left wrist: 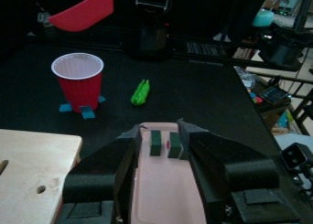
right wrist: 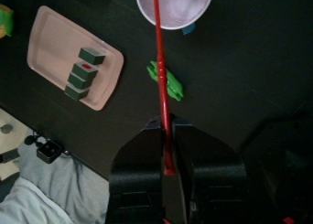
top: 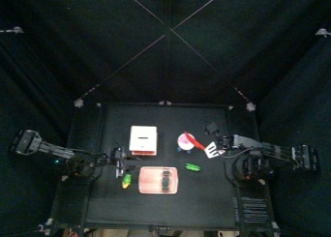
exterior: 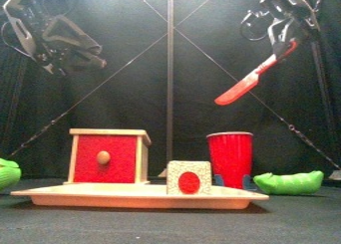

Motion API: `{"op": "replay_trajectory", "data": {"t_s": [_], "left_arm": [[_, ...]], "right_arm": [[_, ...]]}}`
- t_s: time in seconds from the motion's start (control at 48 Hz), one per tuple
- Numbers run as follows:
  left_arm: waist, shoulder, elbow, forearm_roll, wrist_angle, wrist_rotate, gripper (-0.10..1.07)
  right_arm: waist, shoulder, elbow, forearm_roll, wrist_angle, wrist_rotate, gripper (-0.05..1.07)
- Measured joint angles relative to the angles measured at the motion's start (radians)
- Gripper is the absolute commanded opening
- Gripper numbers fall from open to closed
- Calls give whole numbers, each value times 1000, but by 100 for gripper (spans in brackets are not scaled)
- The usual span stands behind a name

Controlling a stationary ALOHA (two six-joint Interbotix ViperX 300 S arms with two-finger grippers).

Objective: Put knife in cup

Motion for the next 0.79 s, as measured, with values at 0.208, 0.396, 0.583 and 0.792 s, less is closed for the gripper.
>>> {"op": "replay_trajectory", "data": {"t_s": [0.208,0.396,0.583,0.792], "left_arm": [[0,0,2,0,0,0,77],[0,0,3,0,3,0,77],[0,0,11,0,5,0,77],[0,0,11,0,5,0,77]], "right_arm": [[-15,52,-101,2,109,-3,34],[-21,155,-193,49,227,-97,34],[-67,210,-249,67,316,-221,34],[-144,219,-252,83,325,-259,34]]}}
